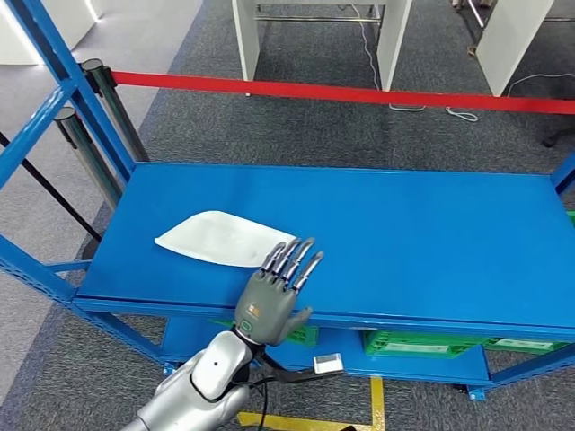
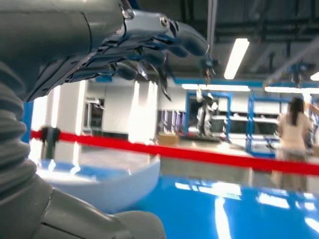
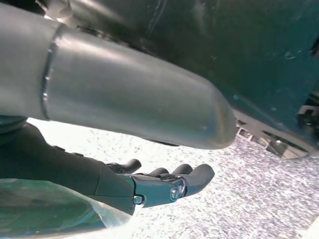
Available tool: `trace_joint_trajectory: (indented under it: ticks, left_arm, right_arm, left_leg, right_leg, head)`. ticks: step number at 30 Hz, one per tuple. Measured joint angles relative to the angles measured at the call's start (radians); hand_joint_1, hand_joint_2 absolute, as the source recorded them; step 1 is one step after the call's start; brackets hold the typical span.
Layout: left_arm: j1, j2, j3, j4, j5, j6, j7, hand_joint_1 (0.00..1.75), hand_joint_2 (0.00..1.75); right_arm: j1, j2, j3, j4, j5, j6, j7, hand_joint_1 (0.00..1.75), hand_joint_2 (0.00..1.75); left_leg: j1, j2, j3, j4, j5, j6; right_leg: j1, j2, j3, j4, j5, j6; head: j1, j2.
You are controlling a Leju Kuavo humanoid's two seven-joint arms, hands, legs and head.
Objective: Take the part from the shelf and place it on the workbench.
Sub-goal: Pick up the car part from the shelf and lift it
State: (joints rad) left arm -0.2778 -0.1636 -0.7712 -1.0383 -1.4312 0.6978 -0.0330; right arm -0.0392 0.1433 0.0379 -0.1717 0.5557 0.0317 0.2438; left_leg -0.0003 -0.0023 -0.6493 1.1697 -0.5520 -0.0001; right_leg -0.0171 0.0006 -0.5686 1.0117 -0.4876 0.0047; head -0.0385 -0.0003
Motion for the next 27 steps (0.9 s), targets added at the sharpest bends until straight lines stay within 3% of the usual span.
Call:
trace_joint_trajectory:
  ticks: [2,3,4,7,9,12,14,16,17,18,19,20,22,24,27]
  left_arm:
    - [0.012,-0.003,0.023,-0.005,0.0,0.001,-0.002,0.0,1.75]
    - [0.016,-0.004,0.031,-0.006,0.004,0.001,-0.003,0.0,1.75]
    - [0.019,-0.006,0.039,-0.006,0.009,0.001,-0.003,0.0,1.75]
    - [0.019,-0.016,0.062,-0.005,0.02,0.001,-0.002,0.0,1.75]
    - [0.016,-0.023,0.074,-0.004,0.025,0.001,-0.002,0.0,1.75]
    - [0.011,-0.032,0.091,0.001,0.033,0.001,-0.001,0.0,1.75]
    - [0.0,-0.041,0.103,0.013,0.043,0.001,-0.001,0.0,1.75]
    - [-0.019,-0.051,0.114,0.045,0.056,0.001,-0.001,0.0,1.75]
    - [-0.029,-0.054,0.121,0.068,0.062,0.001,-0.001,0.0,1.75]
    - [-0.04,-0.057,0.128,0.093,0.068,0.001,-0.002,0.0,1.75]
    - [-0.049,-0.06,0.136,0.118,0.075,0.001,-0.004,0.0,1.75]
    - [-0.059,-0.063,0.143,0.14,0.085,0.001,-0.011,0.0,1.75]
    - [-0.084,-0.072,0.157,0.189,0.116,0.001,-0.038,0.0,1.75]
    - [-0.109,-0.077,0.168,0.238,0.142,0.001,-0.067,0.0,1.75]
    - [-0.127,-0.08,0.176,0.287,0.153,0.001,-0.081,0.0,1.75]
  right_arm:
    - [-0.001,0.0,-0.003,0.0,0.003,-0.001,0.01,0.0,0.0]
    - [0.0,0.0,-0.004,0.0,0.005,-0.002,0.018,0.0,0.0]
    - [0.0,0.0,-0.005,0.0,0.007,-0.004,0.027,0.0,0.0]
    - [-0.001,0.0,-0.008,0.0,0.011,-0.009,0.041,0.0,0.0]
    - [-0.003,0.0,-0.011,0.0,0.013,-0.01,0.046,0.0,0.0]
    - [-0.005,0.0,-0.013,0.0,0.018,-0.01,0.049,0.0,0.0]
    - [-0.005,0.0,-0.013,0.0,0.026,-0.01,0.052,0.0,0.0]
    - [-0.005,0.0,-0.013,0.0,0.036,-0.01,0.057,0.0,0.0]
    - [-0.005,0.0,-0.013,0.0,0.04,-0.009,0.059,0.0,0.0]
    - [-0.005,0.0,-0.013,0.0,0.045,-0.009,0.06,0.0,0.0]
    - [-0.005,0.0,-0.014,0.0,0.05,-0.009,0.061,0.0,0.0]
    - [-0.005,0.0,-0.014,0.0,0.055,-0.009,0.061,0.0,0.0]
    - [-0.009,0.0,-0.014,0.0,0.065,-0.008,0.061,0.0,0.0]
    - [-0.012,0.0,-0.014,0.0,0.072,-0.005,0.062,0.0,0.0]
    - [-0.01,0.0,-0.014,0.0,0.078,-0.003,0.064,0.0,0.0]
  left_leg:
    - [0.001,0.0,-0.052,0.119,-0.045,-0.003]
    - [0.001,0.0,-0.061,0.137,-0.042,-0.001]
    - [0.0,0.0,-0.052,0.117,-0.02,0.001]
    - [-0.002,0.0,0.034,-0.069,0.073,0.016]
    - [-0.005,-0.001,0.061,-0.134,0.085,0.022]
    - [-0.003,-0.001,0.063,-0.149,0.085,0.032]
    - [0.001,0.0,0.066,-0.157,0.091,0.042]
    - [0.001,0.001,0.064,-0.157,0.093,0.047]
    - [0.001,0.001,0.064,-0.156,0.093,0.047]
    - [0.0,0.001,0.063,-0.156,0.093,0.047]
    - [0.0,0.0,0.064,-0.156,0.093,0.047]
    - [0.001,0.0,0.064,-0.155,0.093,0.047]
    - [-0.001,0.0,0.064,-0.151,0.091,0.043]
    - [-0.005,-0.001,0.059,-0.147,0.09,0.034]
    - [-0.004,0.0,0.056,-0.142,0.089,0.019]
  right_leg:
    - [0.0,0.0,0.001,0.0,-0.001,-0.003]
    - [0.001,0.001,0.001,0.0,-0.001,-0.003]
    - [0.001,0.002,0.003,0.0,-0.001,-0.003]
    - [0.004,0.003,0.006,0.001,-0.004,0.0]
    - [0.007,0.003,0.002,0.003,-0.004,0.008]
    - [0.006,0.002,-0.004,0.005,-0.008,0.025]
    - [0.005,0.002,-0.032,0.062,-0.047,0.034]
    - [0.005,0.001,-0.092,0.188,-0.105,0.04]
    - [0.004,0.001,-0.12,0.245,-0.123,0.042]
    - [0.004,0.001,-0.136,0.273,-0.122,0.043]
    - [0.004,0.001,-0.134,0.263,-0.103,0.043]
    - [0.004,0.0,-0.112,0.215,-0.07,0.043]
    - [0.005,-0.002,-0.047,0.078,-0.01,0.039]
    - [0.007,0.0,-0.01,0.007,0.006,0.032]
    - [0.007,0.003,-0.008,0.001,0.007,0.015]
  head:
    - [0.0,0.0]
    - [0.0,0.0]
    - [0.0,0.0]
    - [0.0,0.0]
    - [0.001,0.0]
    - [0.002,0.0]
    - [0.004,0.0]
    - [0.007,0.0]
    - [0.007,0.0]
    - [0.007,0.0]
    - [0.007,0.0]
    - [0.007,0.0]
    - [0.007,0.0]
    - [0.006,0.0]
    - [0.004,0.0]
